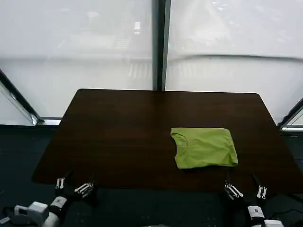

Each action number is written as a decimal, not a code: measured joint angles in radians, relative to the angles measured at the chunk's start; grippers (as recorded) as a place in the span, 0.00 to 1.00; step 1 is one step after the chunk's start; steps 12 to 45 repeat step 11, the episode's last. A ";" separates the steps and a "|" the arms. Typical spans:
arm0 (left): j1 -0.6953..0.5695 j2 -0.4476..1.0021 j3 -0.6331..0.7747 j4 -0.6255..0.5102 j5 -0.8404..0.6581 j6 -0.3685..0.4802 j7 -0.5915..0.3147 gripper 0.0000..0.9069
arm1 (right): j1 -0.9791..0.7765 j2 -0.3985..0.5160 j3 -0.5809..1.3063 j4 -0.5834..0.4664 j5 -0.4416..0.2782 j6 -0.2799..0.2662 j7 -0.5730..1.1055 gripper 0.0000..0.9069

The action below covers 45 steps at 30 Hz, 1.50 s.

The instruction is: Fold and organize the clothes.

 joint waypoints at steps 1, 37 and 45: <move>0.003 0.000 -0.002 -0.001 0.000 0.002 0.001 0.97 | 0.000 0.002 0.000 0.000 0.000 0.000 0.000 0.97; 0.039 -0.010 -0.021 -0.007 0.000 0.002 0.021 0.97 | -0.022 -0.001 -0.026 0.008 -0.015 -0.017 0.000 0.97; 0.039 -0.010 -0.021 -0.007 0.000 0.002 0.021 0.97 | -0.022 -0.001 -0.026 0.008 -0.015 -0.017 0.000 0.97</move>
